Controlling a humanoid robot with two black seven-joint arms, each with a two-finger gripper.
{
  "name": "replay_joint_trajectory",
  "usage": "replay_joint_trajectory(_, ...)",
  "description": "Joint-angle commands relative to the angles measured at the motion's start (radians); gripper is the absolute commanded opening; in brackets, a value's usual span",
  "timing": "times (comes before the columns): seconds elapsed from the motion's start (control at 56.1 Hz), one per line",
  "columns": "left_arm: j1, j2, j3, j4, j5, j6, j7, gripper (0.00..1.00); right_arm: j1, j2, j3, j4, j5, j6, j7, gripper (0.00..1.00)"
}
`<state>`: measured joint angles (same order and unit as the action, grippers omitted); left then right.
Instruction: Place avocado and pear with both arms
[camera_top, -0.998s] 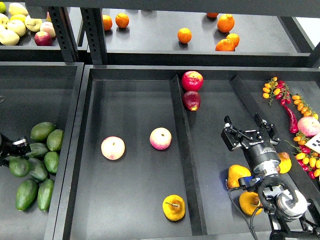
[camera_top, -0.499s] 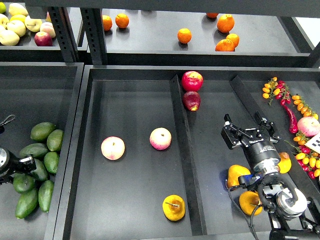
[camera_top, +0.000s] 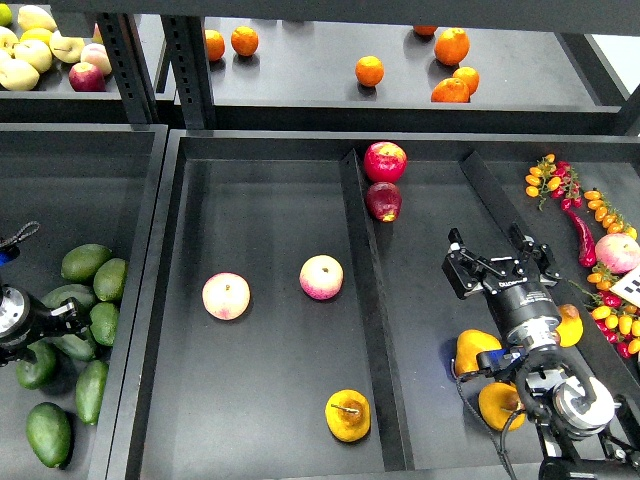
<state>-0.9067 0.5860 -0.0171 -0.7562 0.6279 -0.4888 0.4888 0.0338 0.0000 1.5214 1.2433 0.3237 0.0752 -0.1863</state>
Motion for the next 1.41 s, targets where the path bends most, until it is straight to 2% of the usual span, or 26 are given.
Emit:
replay_joint_trajectory(0.0, -0.003, 0.001, -0.145, 0.003, -0.017, 0.0, 0.0, 0.92, -0.002, 0.0, 0.0, -0.002, 0.0, 0.002, -0.002, 1.0)
replay_joint_trajectory(0.267, 0.005, 0.0, -0.426, 0.037, -0.238, 0.0, 0.0, 0.93, -0.017, 0.0, 0.0, -0.005, 0.0, 0.002, -0.008, 1.0)
replay_joint_trajectory(0.463, 0.025, -0.008, -0.494, 0.063, -0.483, 0.0, 0.0, 0.94, -0.034, 0.0, -0.001, -0.004, -0.002, 0.002, -0.018, 1.0)
replay_joint_trajectory(0.606, 0.1, -0.049, -0.584, 0.06, -0.641, 0.0, 0.0, 0.94, -0.04, 0.0, -0.018, -0.004, -0.002, 0.002, -0.031, 1.0)
replay_joint_trajectory(0.66, 0.147, -0.08, -0.65, 0.055, -0.686, 0.0, 0.0, 0.94, -0.041, 0.0, -0.032, -0.004, -0.002, 0.003, -0.032, 1.0)
replay_joint_trajectory(0.677, 0.199, -0.125, -0.732, 0.049, -0.729, 0.0, 0.0, 0.94, -0.044, 0.0, -0.047, -0.004, -0.002, 0.003, -0.032, 1.0)
replay_joint_trajectory(0.713, 0.236, -0.159, -0.8, 0.043, -0.75, 0.0, 0.0, 0.94, -0.044, -0.006, -0.059, -0.004, -0.002, 0.003, -0.032, 1.0)
replay_joint_trajectory(0.891, 0.359, -0.311, -1.076, 0.006, -0.761, 0.0, 0.0, 0.94, -0.044, -0.087, -0.121, 0.002, -0.002, 0.02, -0.041, 1.0)
replay_joint_trajectory(0.98, 0.423, -0.403, -1.205, -0.044, -0.761, 0.0, 0.0, 0.94, -0.043, -0.153, -0.187, 0.004, -0.002, 0.063, -0.085, 1.0)
replay_joint_trajectory(1.087, 0.477, -0.465, -1.297, -0.115, -0.761, 0.0, 0.0, 0.94, -0.041, -0.236, -0.257, 0.005, -0.002, 0.115, -0.122, 1.0)
replay_joint_trajectory(1.212, 0.512, -0.519, -1.354, -0.164, -0.761, 0.0, 0.0, 0.97, -0.034, -0.328, -0.332, 0.015, -0.002, 0.167, -0.162, 1.0)
replay_joint_trajectory(1.39, 0.574, -0.555, -1.409, -0.206, -0.761, 0.0, 0.0, 0.98, -0.015, -0.414, -0.418, 0.022, -0.006, 0.259, -0.271, 1.0)
